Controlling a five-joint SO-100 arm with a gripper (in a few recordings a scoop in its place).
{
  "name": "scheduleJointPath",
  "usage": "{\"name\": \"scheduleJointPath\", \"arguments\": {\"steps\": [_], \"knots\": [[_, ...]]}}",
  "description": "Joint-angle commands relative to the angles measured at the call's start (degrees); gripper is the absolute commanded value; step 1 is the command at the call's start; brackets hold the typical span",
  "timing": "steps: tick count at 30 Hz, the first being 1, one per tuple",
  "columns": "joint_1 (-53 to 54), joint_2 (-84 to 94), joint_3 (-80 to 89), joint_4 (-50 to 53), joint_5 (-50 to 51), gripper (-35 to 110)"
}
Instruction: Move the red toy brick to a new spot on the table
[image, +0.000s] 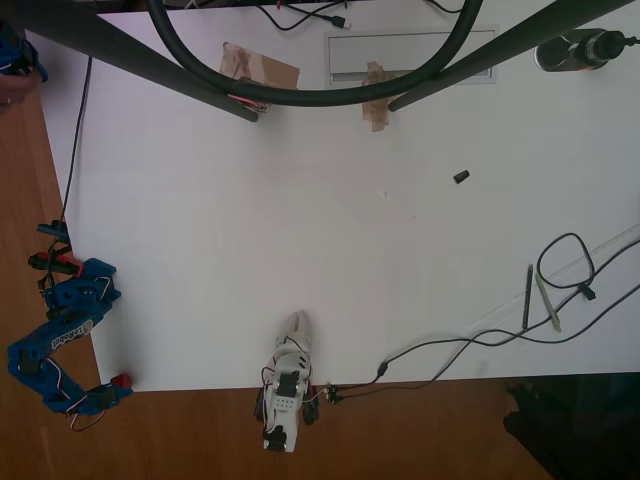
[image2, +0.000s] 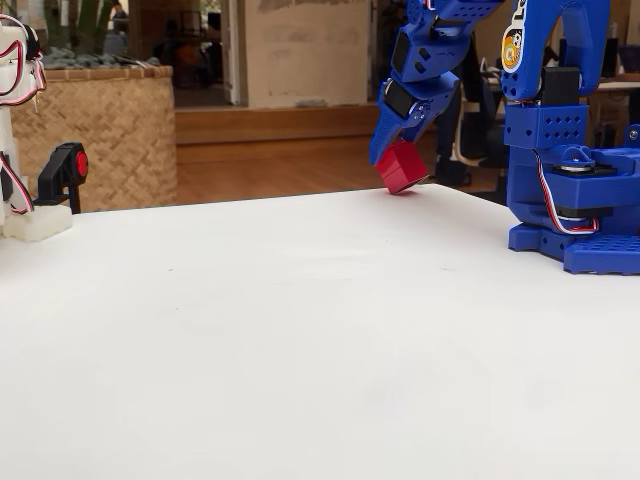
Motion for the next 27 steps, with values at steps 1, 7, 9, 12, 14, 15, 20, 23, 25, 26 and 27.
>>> {"name": "scheduleJointPath", "arguments": {"steps": [1, 7, 9, 12, 14, 15, 20, 23, 25, 26, 27], "knots": [[0.88, 3.16, 1.32, 0.79, -1.58, 15], [3.6, 10.81, 5.89, 5.71, -10.11, 19], [4.22, 13.45, 6.06, 6.94, -10.63, 24], [4.13, 16.96, 5.98, 8.0, -12.92, 29], [2.64, 18.81, 4.04, 10.55, -12.22, 31], [1.32, 19.42, 2.2, 12.74, -11.16, 31], [-13.45, 23.47, -12.22, 25.93, -2.64, 34], [-27.95, 28.13, -17.05, 32.61, 1.76, 30], [-38.76, 32.17, -17.23, 36.39, 3.96, 25], [-44.3, 34.19, -16.52, 37.88, 5.27, 22], [-49.48, 36.83, -14.5, 38.58, 6.15, 19]]}}
